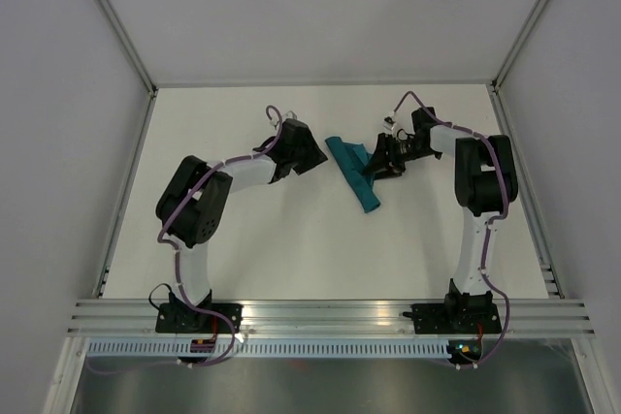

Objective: Fold the napkin, place the utensils inside, and roll it up
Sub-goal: Roll the napkin with the utensil

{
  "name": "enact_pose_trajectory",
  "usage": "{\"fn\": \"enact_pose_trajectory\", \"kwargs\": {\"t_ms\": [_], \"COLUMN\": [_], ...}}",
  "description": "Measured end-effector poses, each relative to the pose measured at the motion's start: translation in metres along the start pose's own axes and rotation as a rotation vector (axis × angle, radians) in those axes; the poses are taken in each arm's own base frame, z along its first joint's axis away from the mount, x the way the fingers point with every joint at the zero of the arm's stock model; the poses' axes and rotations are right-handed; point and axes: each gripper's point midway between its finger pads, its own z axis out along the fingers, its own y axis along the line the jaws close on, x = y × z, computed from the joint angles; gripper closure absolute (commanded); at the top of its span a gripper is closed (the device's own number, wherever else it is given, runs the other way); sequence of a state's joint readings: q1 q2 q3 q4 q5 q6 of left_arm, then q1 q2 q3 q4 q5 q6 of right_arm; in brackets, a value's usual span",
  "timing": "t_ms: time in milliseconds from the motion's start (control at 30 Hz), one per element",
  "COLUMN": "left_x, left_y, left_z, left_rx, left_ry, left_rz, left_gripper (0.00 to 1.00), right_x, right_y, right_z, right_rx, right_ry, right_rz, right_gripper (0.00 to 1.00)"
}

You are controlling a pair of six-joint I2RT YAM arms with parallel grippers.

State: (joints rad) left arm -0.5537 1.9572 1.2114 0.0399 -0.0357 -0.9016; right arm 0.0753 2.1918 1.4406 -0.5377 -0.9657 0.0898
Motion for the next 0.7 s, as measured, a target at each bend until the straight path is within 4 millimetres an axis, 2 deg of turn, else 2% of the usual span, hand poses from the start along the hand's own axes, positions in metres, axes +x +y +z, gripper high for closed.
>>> {"fn": "enact_pose_trajectory", "kwargs": {"t_ms": [267,433,533,700], "left_x": [0.008,0.017,0.015,0.017], "left_y": [-0.012,-0.015,-0.021,-0.021], "left_z": [0.024,0.035,0.039,0.040], "left_rx": [-0.004,-0.011,-0.007,-0.019], "left_ry": [0.011,0.029,0.027,0.030], "left_rz": [0.005,0.000,-0.005,-0.006], "left_gripper": [0.50,0.51,0.51,0.50], "right_x": [-0.011,-0.030,-0.037,-0.018], "right_y": [-0.009,0.011,0.025,0.063], "right_z": [-0.024,-0.051,-0.060,-0.024], "right_rx": [0.214,0.319,0.386,0.476], "right_ry": [-0.092,-0.183,-0.226,-0.188], "right_rz": [-0.098,-0.259,-0.368,-0.609], "right_gripper": [0.40,0.43,0.43,0.43]}}
